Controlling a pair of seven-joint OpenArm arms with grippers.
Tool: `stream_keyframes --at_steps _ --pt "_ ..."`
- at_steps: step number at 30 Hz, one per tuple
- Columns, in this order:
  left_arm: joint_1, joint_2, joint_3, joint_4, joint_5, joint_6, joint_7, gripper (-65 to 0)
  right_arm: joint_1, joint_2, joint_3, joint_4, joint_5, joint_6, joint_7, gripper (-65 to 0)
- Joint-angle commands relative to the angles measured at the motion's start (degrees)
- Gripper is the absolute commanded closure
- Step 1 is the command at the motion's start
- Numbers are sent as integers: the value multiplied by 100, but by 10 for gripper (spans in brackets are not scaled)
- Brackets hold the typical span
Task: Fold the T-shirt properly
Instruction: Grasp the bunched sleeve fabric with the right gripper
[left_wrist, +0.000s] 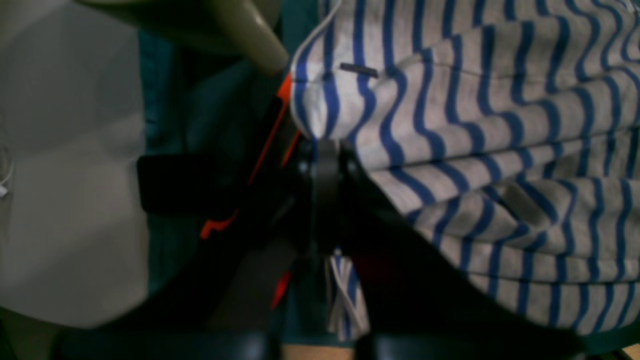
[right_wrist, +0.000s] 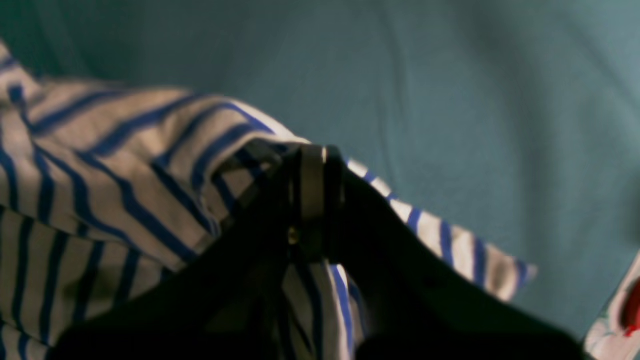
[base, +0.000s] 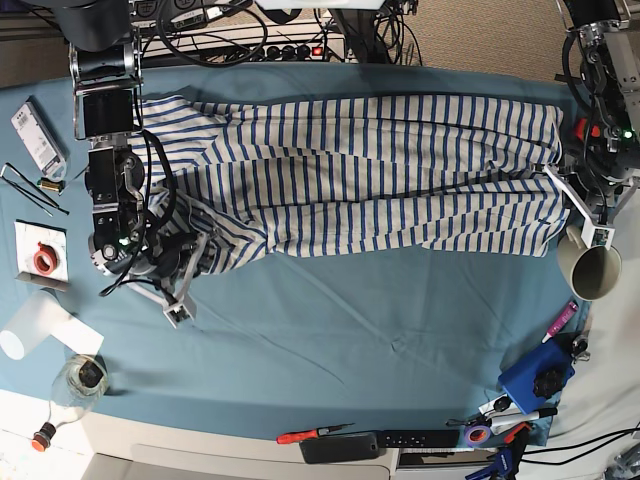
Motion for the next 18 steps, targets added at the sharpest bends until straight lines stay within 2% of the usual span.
stream_keyframes --at_steps 1,8,18 --pt "-46 -83 -44 107 2 -2 -101 0 157 55 24 203 26 -26 31 0" --pt "-46 -83 -44 107 2 -4 -101 0 155 55 24 420 28 -74 -404 0" --pt "-46 -83 -44 107 2 -2 -103 0 160 85 356 420 20 -131 -223 0"
